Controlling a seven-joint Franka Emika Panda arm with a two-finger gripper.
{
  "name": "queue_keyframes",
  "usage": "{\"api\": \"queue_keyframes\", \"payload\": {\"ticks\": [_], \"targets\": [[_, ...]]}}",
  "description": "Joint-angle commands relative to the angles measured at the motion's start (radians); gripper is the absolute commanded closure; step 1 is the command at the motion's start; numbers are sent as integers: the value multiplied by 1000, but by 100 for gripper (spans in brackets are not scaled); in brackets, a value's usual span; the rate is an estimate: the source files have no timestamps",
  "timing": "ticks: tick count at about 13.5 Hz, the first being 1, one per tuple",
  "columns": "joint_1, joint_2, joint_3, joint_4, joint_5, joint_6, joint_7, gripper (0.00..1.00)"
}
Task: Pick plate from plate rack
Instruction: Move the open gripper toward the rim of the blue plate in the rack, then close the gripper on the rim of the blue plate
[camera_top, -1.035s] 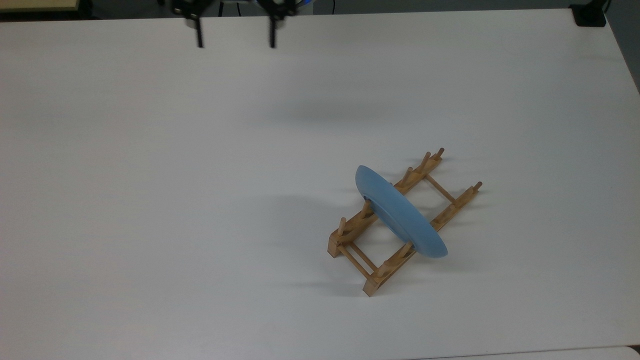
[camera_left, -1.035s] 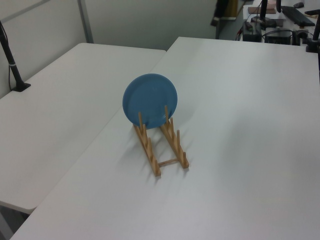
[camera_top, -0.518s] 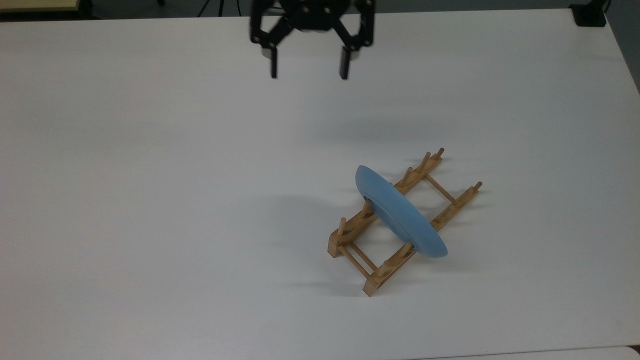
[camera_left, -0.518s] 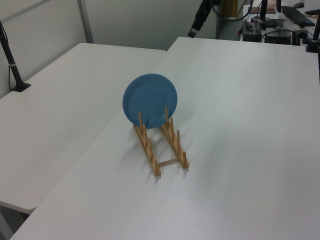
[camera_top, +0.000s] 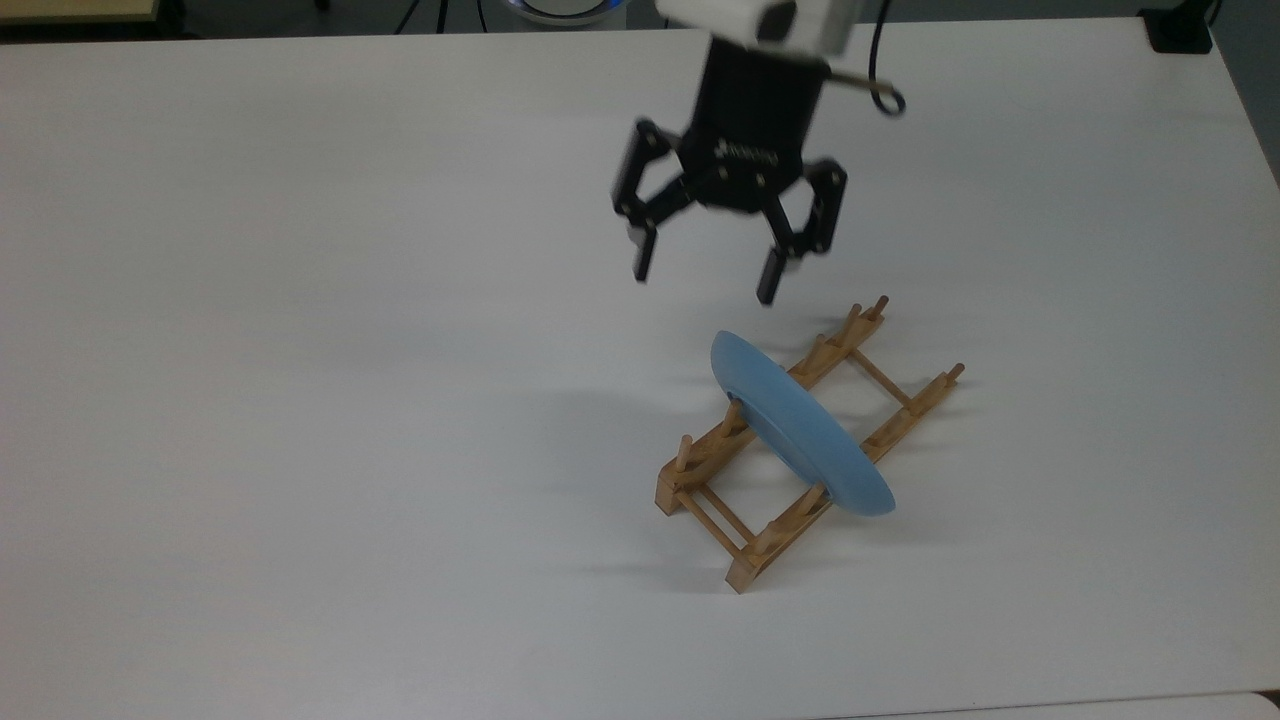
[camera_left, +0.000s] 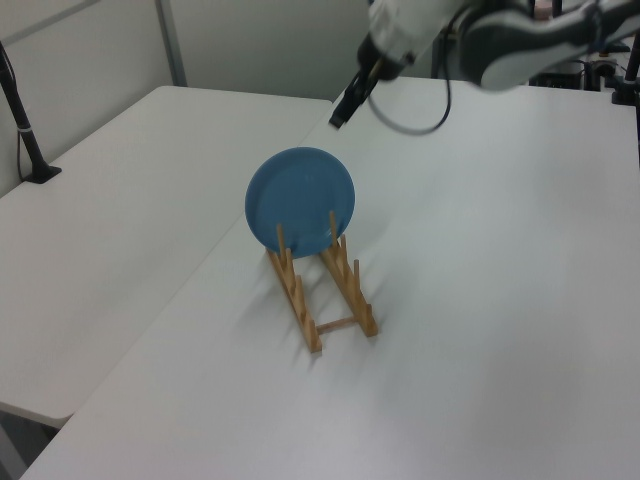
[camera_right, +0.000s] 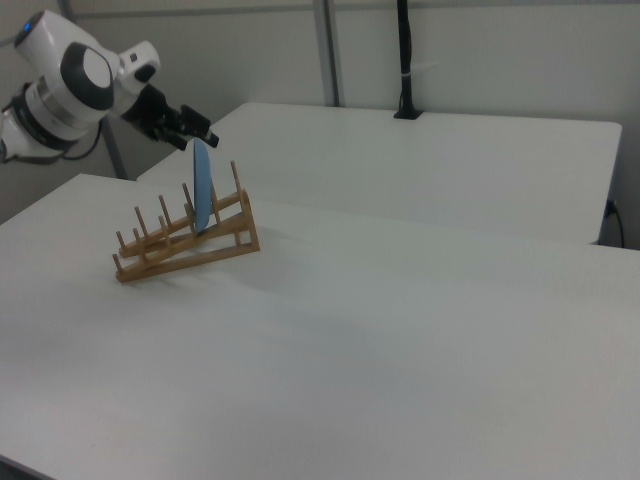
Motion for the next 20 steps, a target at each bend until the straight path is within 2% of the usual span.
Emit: {"api": "queue_keyframes", "payload": {"ticks": [1, 7, 9, 12, 14, 17, 18, 20], "targets": [[35, 46, -10, 14, -77, 50, 103, 5], [52, 93, -10, 45, -94, 50, 154, 5], [55, 107, -8, 45, -126, 50, 166, 7], [56, 121, -10, 45, -181, 51, 212, 22], [56, 123, -8, 45, -190, 53, 219, 32], [56, 121, -8, 45, -190, 55, 247, 34], [56, 119, -8, 55, -190, 53, 257, 38], [58, 119, -8, 58, -190, 53, 257, 54]]}}
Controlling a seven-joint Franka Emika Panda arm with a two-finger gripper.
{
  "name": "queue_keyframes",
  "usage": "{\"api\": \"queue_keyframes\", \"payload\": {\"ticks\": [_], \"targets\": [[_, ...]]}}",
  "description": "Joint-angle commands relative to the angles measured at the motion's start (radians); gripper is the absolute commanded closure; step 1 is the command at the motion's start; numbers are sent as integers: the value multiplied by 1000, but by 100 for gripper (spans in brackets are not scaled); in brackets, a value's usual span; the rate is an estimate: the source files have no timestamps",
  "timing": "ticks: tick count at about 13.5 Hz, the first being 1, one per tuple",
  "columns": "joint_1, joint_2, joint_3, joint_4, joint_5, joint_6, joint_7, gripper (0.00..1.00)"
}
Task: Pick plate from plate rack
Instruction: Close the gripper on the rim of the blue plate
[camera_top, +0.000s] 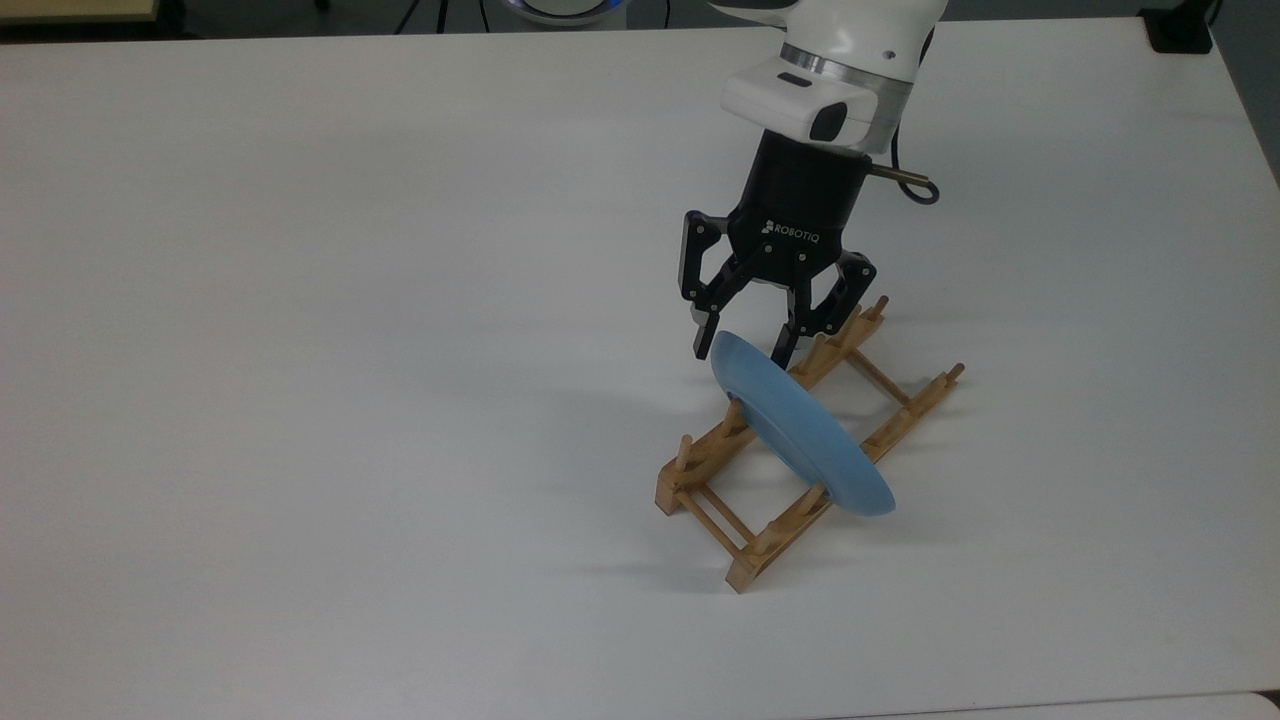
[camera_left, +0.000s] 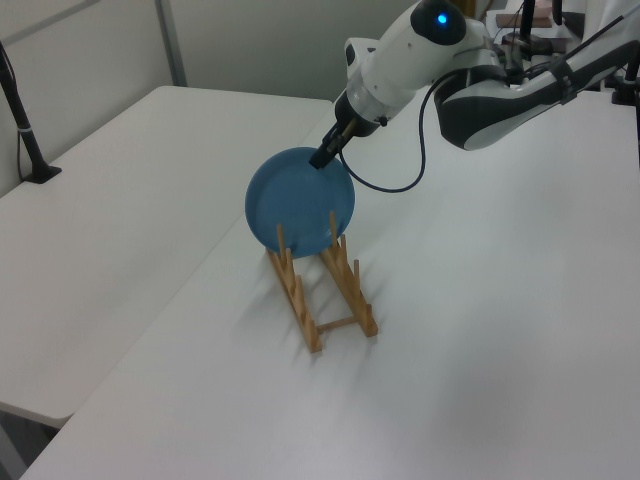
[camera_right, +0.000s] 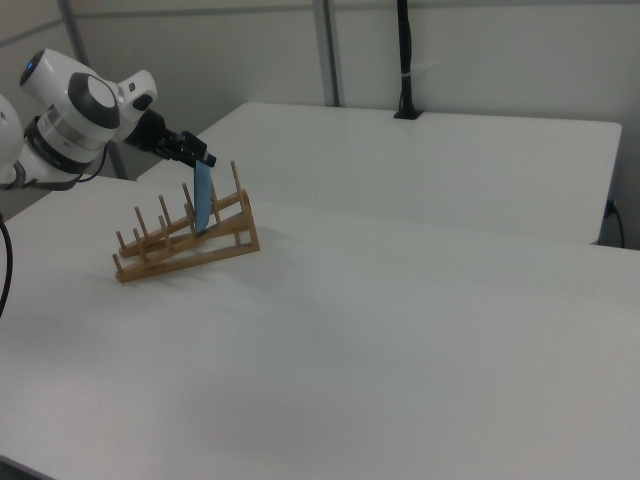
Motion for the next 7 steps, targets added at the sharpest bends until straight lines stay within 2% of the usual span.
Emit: {"api": "queue_keyframes", "payload": {"ticks": [1, 4, 7], "targets": [[14, 6, -8, 21, -23, 11, 35, 57], [16, 4, -7, 21, -24, 11, 45, 71], [12, 3, 19, 21, -35, 9, 45, 89]]}}
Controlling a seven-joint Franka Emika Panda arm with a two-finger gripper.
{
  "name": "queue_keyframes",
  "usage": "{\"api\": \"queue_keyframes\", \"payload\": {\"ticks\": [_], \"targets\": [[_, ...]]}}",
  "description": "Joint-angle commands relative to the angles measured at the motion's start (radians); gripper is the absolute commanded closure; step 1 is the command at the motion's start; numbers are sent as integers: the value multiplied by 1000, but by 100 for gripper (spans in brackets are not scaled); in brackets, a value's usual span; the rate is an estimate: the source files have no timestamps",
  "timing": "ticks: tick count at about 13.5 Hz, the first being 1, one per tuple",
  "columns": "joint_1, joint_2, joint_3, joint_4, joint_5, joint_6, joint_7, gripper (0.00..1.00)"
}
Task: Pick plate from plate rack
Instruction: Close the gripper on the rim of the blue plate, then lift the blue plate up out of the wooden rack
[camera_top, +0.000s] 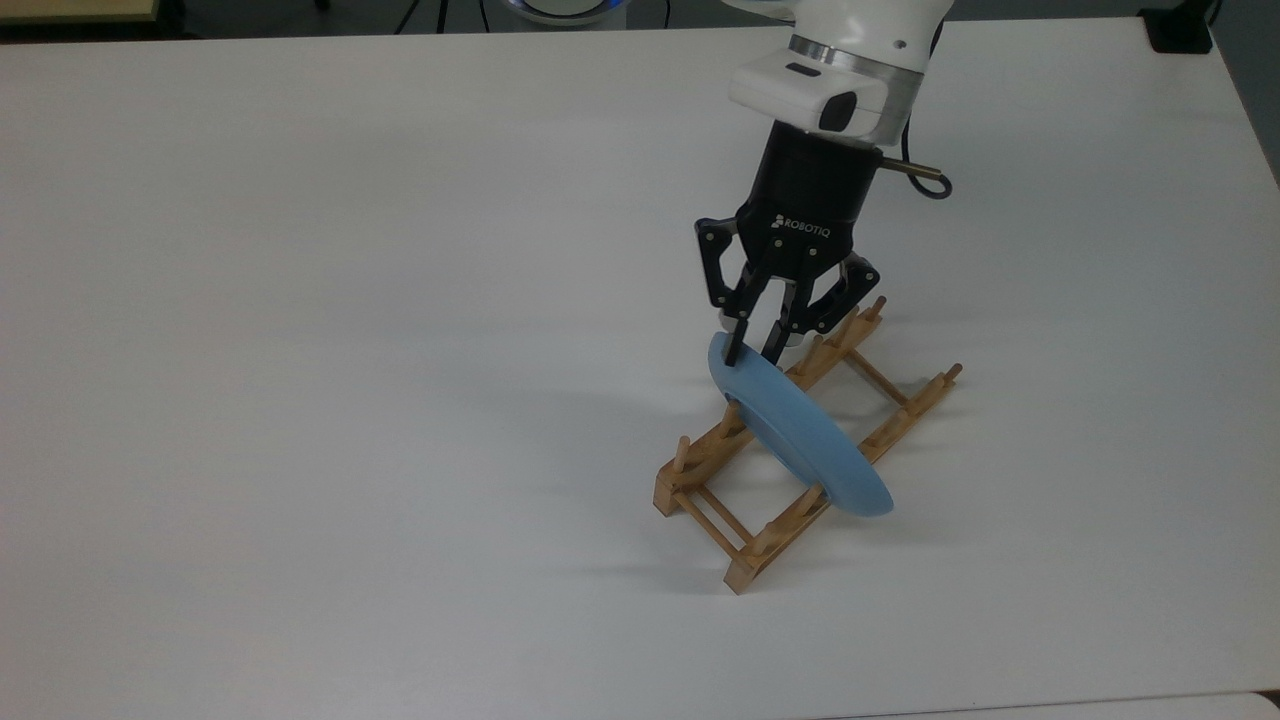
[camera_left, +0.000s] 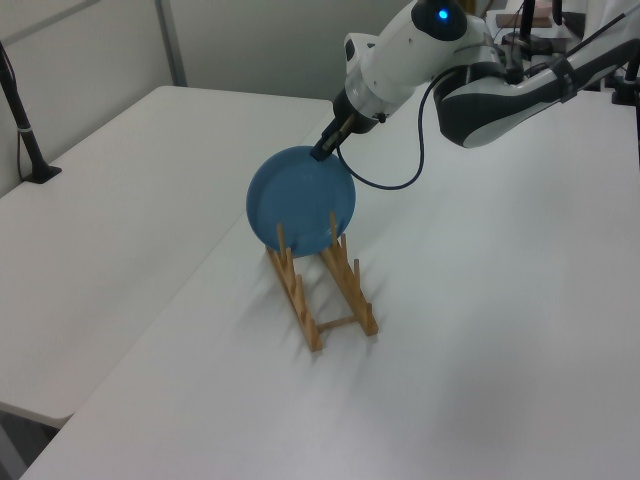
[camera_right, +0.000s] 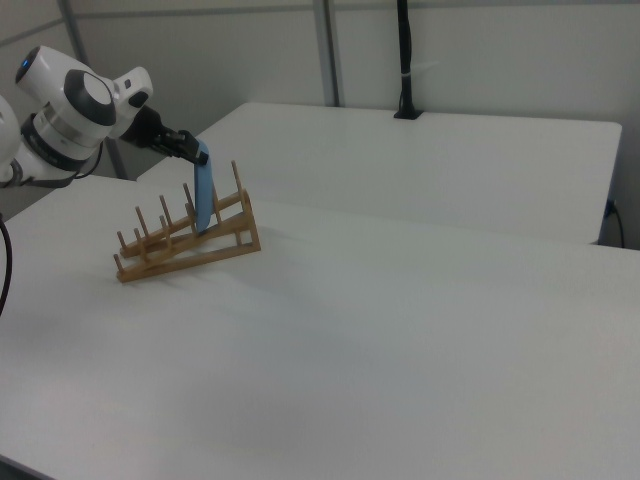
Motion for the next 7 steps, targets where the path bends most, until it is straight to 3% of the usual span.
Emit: {"api": "queue_keyframes", "payload": {"ticks": [1, 7], "targets": [[6, 3, 15, 10, -41, 9, 31, 90], [4, -5, 15, 10, -47, 9, 30, 100]]}}
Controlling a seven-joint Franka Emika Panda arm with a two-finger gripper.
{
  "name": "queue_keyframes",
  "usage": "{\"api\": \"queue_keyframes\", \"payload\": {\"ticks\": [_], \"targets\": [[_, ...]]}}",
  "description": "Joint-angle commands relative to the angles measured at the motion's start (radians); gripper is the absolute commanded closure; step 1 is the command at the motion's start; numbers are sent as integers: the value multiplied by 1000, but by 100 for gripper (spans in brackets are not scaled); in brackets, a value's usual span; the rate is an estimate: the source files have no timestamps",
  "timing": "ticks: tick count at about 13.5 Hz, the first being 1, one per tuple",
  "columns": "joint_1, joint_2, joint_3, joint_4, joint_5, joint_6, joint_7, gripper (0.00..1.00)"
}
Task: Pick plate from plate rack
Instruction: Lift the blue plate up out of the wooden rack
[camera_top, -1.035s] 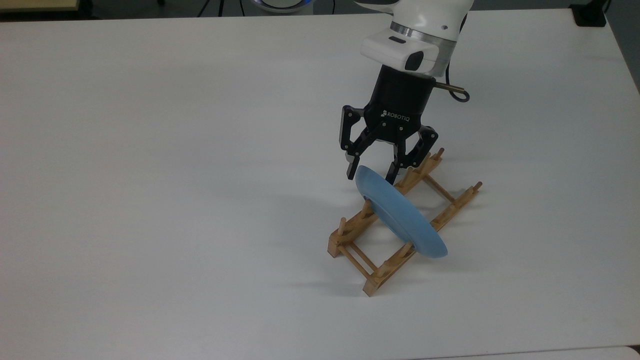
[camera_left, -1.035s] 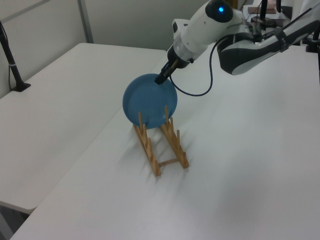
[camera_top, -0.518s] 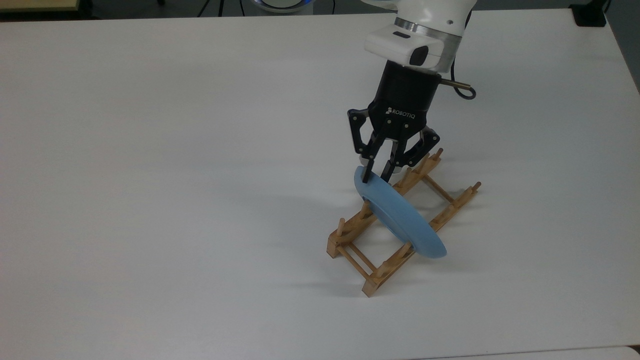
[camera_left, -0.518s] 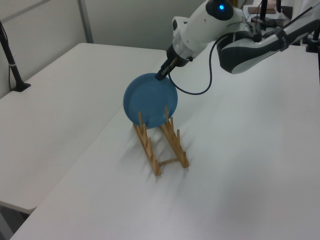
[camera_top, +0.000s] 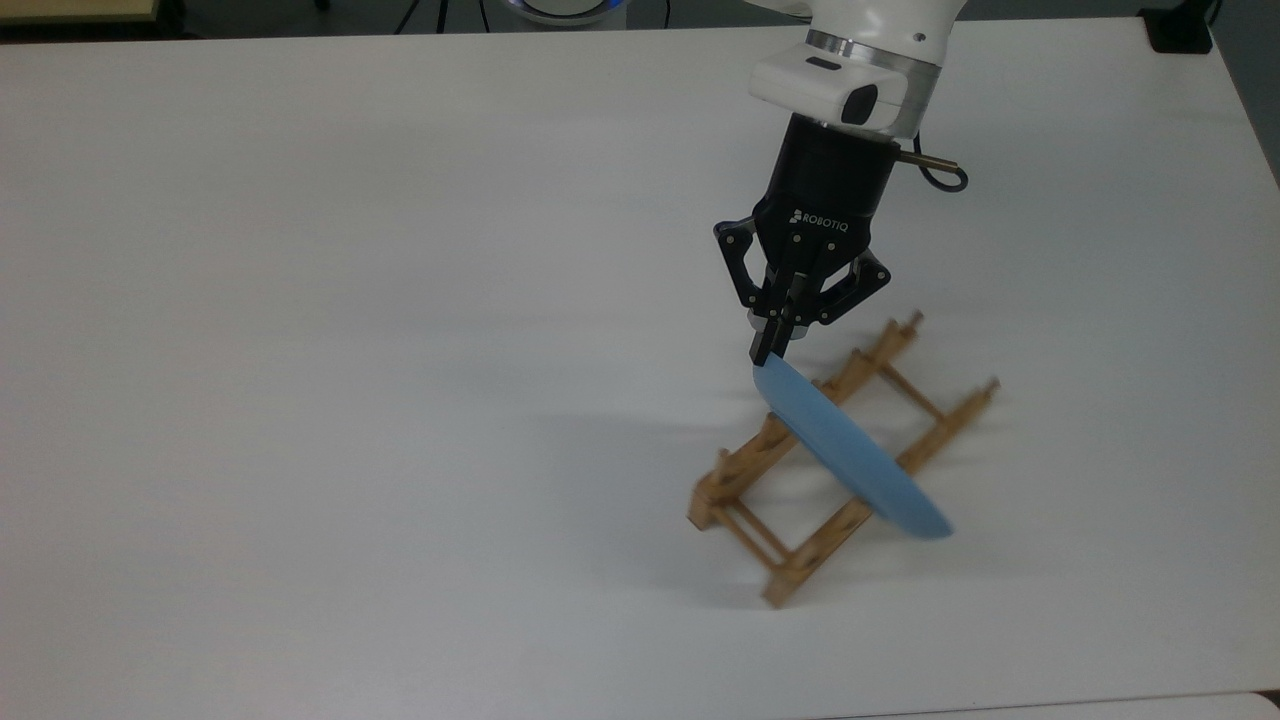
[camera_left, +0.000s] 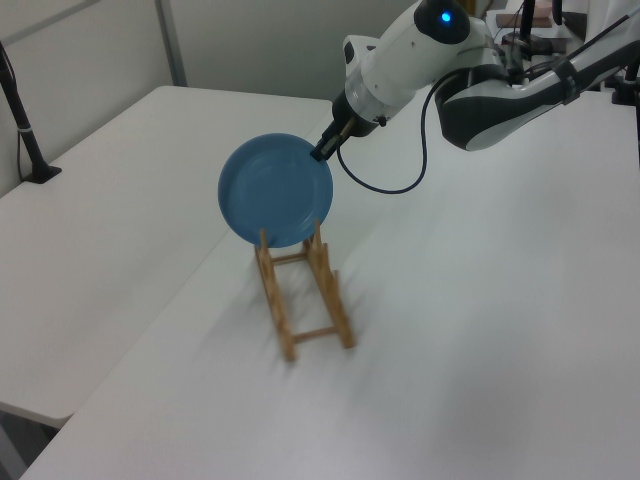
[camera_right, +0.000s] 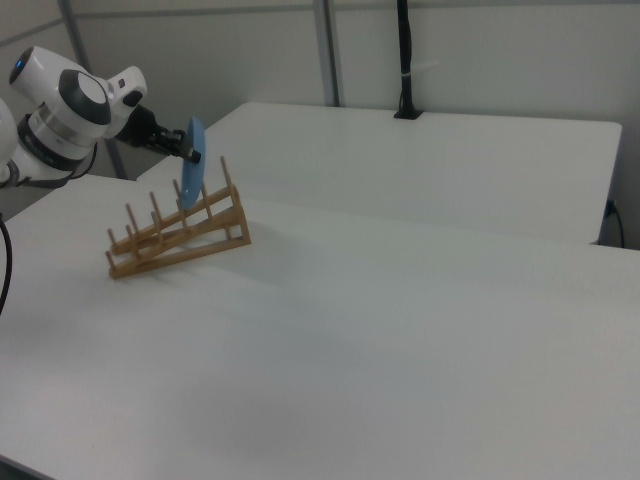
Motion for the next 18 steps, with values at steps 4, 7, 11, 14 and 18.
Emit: {"api": "queue_keyframes", "payload": {"ticks": [4, 7, 11, 14, 18], "targets": [[-7, -59, 0, 9, -15, 5, 21, 100], [-28, -97, 3, -2, -4, -1, 19, 100], [-96, -181, 3, -77, 124, -3, -103, 100], [-171, -244, 0, -100, 405, -84, -369, 100], [-272, -305, -18, -94, 707, -318, -745, 100]]}}
